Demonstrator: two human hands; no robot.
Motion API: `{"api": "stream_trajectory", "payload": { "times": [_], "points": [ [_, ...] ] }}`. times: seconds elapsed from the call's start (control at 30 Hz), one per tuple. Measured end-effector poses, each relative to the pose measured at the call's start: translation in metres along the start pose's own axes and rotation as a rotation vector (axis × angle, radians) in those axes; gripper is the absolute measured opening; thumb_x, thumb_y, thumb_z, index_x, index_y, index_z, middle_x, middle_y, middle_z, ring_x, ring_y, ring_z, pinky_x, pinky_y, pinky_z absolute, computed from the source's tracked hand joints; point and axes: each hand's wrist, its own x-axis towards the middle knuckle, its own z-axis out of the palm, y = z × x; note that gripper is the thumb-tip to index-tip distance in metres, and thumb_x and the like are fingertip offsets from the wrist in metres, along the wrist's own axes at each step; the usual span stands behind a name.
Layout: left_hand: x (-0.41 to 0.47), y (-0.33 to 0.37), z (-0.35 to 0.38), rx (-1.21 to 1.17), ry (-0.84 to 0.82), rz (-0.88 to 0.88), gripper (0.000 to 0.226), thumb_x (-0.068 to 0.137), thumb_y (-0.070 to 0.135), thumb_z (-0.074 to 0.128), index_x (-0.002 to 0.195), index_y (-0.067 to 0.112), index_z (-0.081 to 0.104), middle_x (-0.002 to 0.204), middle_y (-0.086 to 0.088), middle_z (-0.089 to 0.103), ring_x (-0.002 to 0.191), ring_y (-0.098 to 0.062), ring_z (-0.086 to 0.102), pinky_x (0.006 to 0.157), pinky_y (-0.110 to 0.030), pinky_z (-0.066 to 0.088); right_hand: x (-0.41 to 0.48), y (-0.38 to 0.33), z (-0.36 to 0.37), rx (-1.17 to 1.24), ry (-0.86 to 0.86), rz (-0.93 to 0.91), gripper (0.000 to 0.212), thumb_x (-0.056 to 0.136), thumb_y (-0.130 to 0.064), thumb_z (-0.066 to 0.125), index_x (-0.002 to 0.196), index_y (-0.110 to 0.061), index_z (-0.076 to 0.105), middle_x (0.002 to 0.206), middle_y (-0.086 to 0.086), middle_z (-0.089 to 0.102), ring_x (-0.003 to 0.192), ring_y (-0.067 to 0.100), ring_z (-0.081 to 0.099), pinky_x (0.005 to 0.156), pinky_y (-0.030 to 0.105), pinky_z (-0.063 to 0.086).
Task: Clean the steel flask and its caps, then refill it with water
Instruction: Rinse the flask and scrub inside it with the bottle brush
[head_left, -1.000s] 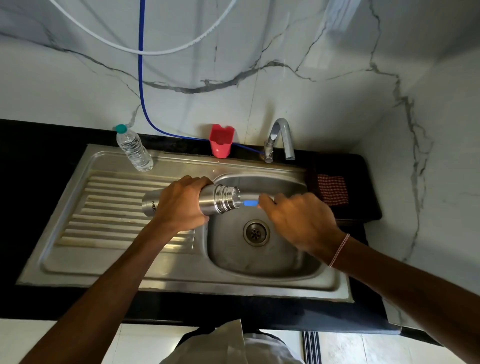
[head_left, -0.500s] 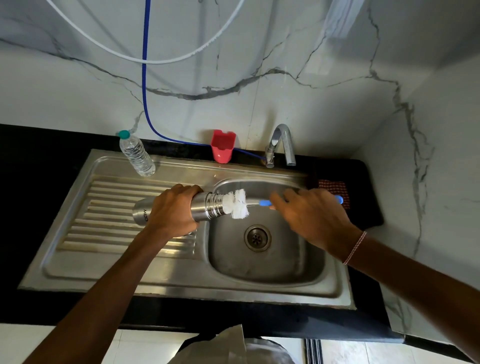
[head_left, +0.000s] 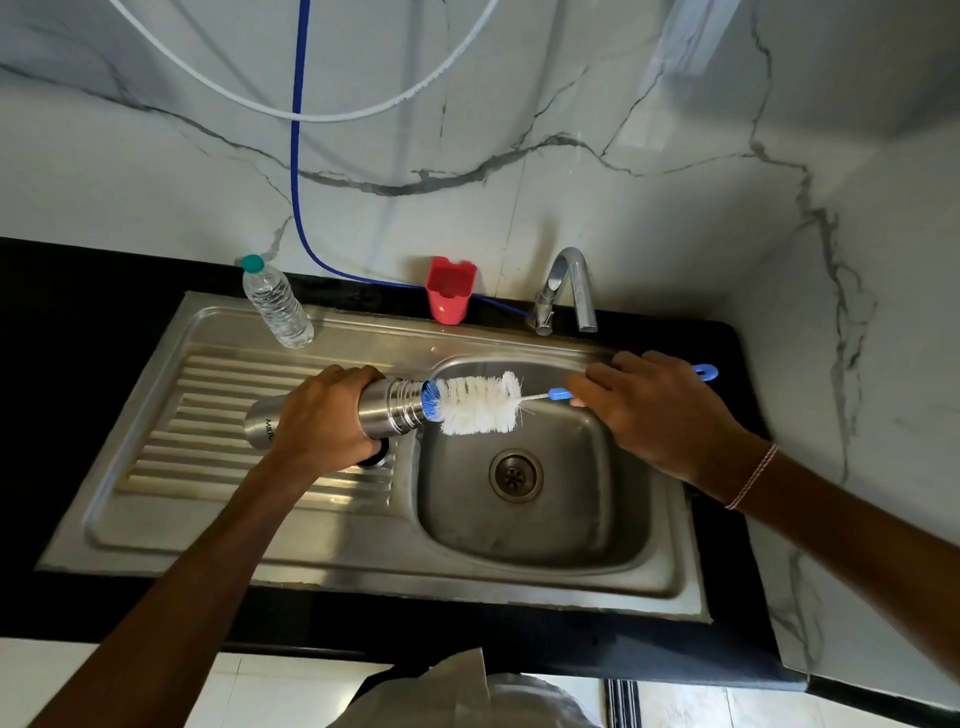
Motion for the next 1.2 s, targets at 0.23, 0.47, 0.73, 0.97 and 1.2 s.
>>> {"api": "stream_trajectory", "payload": {
  "times": [0.23, 0.47, 0.73, 0.97, 1.2],
  "points": [
    [0.002, -0.004, -0.003, -0.045, -0.006, -0.021, 0.073, 0.046, 0.031, 0.091, 0.114, 0.027, 0.066, 0.094, 0.001, 0.066, 0.087, -0.027, 0.064, 0.069, -0.033, 0.043, -0.001, 0.010, 0.006, 0.116, 0.018, -0.043, 0.025, 0.094, -0.028, 0.067, 0.117, -0.025, 0.057, 0.062, -0.001, 0.059, 0.046, 0.029, 0.058, 0.044, 0.032, 0.043],
    [0.012, -0.002, -0.006, -0.054, -0.038, -0.050, 0.073, 0.046, 0.030, 0.089, 0.114, 0.029, 0.064, 0.092, -0.001, 0.062, 0.083, -0.027, 0.062, 0.071, -0.037, 0.051, 0.006, 0.025, -0.001, 0.363, -0.072, 0.112, 0.034, 0.106, -0.043, 0.039, 0.099, -0.026, 0.066, 0.064, -0.009, 0.060, 0.054, 0.007, 0.058, 0.053, 0.026, 0.039],
    [0.020, -0.003, -0.004, -0.091, -0.029, -0.088, 0.070, 0.048, 0.027, 0.090, 0.112, 0.028, 0.063, 0.092, -0.003, 0.063, 0.081, -0.028, 0.062, 0.070, -0.037, 0.048, -0.001, 0.010, 0.014, 0.007, 0.218, 0.067, 0.028, 0.103, -0.041, 0.049, 0.097, -0.015, 0.060, 0.065, 0.001, 0.058, 0.043, 0.025, 0.051, 0.045, 0.027, 0.031],
    [0.021, -0.004, -0.006, -0.102, -0.019, -0.065, 0.072, 0.046, 0.027, 0.090, 0.112, 0.031, 0.062, 0.090, 0.000, 0.061, 0.080, -0.026, 0.060, 0.072, -0.040, 0.053, -0.008, 0.032, 0.036, 0.342, 0.079, 0.079, 0.059, 0.104, -0.059, 0.015, 0.092, -0.023, 0.059, 0.058, 0.000, 0.056, 0.051, 0.029, 0.057, 0.047, 0.033, 0.043],
    [0.021, 0.004, -0.011, -0.102, -0.034, -0.029, 0.076, 0.047, 0.020, 0.092, 0.118, 0.029, 0.065, 0.091, 0.001, 0.060, 0.087, -0.027, 0.061, 0.075, -0.039, 0.052, -0.010, 0.040, 0.016, 0.801, -0.214, 0.146, 0.056, 0.096, -0.070, 0.027, 0.060, -0.031, 0.042, 0.050, -0.009, 0.041, 0.048, 0.009, 0.043, 0.058, 0.028, 0.039]
  ]
}}
